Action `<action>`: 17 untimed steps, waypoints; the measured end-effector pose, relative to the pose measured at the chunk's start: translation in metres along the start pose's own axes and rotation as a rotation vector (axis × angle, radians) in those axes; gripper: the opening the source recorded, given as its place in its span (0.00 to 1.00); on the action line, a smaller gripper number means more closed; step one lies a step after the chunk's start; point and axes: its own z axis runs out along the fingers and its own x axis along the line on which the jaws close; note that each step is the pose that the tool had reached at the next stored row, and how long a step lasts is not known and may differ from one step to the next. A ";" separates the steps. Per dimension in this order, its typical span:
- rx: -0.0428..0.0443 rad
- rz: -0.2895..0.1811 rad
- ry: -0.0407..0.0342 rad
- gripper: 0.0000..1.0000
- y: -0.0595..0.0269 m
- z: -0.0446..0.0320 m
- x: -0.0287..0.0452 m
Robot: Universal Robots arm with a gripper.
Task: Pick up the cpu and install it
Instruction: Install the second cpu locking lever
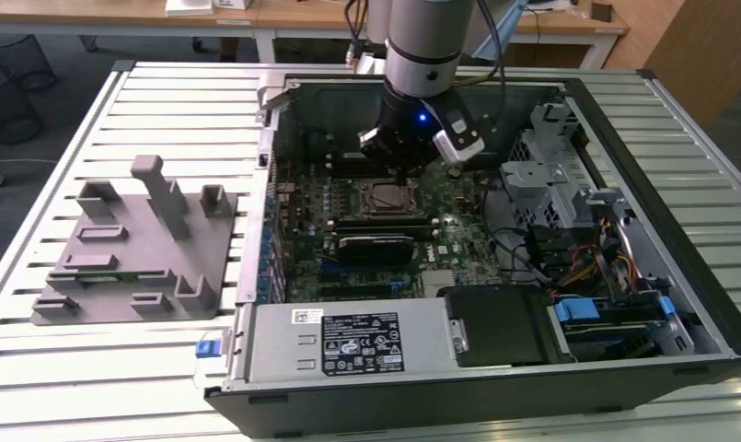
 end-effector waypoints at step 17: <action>0.0004 0.000 0.0002 0.11 -0.0328 -0.0072 0.0030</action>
